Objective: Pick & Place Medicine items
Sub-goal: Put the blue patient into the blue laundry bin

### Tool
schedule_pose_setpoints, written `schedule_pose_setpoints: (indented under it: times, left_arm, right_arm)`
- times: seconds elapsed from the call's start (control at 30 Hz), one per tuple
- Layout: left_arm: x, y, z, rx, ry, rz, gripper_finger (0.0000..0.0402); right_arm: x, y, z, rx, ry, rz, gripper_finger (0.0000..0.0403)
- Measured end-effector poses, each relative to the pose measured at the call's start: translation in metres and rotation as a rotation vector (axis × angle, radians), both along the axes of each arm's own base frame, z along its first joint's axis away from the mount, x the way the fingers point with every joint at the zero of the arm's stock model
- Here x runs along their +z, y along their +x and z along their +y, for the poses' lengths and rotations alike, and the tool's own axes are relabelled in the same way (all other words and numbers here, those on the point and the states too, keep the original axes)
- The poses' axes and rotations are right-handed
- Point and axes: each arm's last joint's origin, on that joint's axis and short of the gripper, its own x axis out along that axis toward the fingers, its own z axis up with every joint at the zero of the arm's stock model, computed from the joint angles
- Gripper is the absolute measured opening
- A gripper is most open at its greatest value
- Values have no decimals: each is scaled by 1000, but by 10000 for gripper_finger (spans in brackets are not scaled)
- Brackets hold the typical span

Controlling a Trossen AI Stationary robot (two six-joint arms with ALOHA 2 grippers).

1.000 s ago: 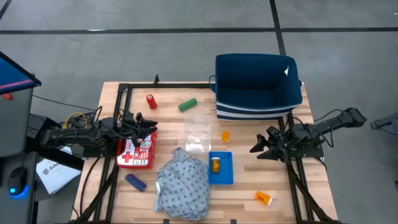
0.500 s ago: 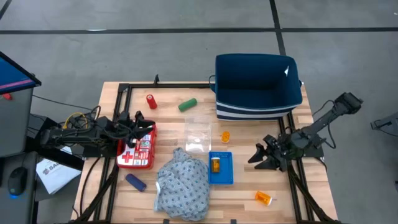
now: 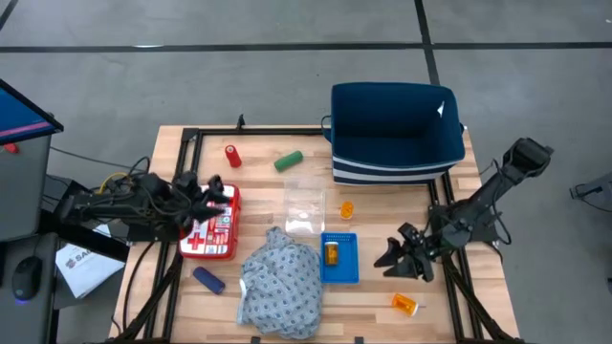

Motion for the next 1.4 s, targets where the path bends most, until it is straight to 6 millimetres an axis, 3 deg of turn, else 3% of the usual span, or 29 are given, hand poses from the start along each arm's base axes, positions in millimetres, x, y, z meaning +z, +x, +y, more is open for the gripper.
schedule_pose_setpoints:
  times: [0.13, 0.3, 0.47, 0.63, 0.8, 1.03, 1.13, 1.27, 1.4]
  left_arm:
    - [12, 9, -11, -195, -104, 85, 163]
    - [12, 20, -34, -447, -254, 273, 163]
    - [9, 29, -62, -524, -340, 361, 163]
    - [17, 38, -89, -546, -433, 265, 163]
    - [49, 52, -96, -469, -560, -59, 163]
    - [92, 85, -88, -434, -374, -228, 164]
    - [100, 96, -87, -536, -277, -106, 172]
    - [110, 103, -101, -720, -146, 172, 185]
    - [131, 104, -111, -819, -23, 202, 191]
  right_arm:
    - [6, 9, 10, 5, -4, 5, 260]
    - [20, 16, 18, 5, 18, -20, 260]
    - [34, 22, 25, -2, 38, -47, 260]
    - [46, 22, 33, 19, 33, -41, 260]
    - [60, 24, 41, 35, 20, -39, 260]
    - [65, 28, 39, 13, 0, -44, 260]
    - [65, 30, 36, 0, 3, -46, 260]
    - [67, 32, 34, -11, 21, -55, 260]
    - [68, 32, 34, -8, 30, -64, 260]
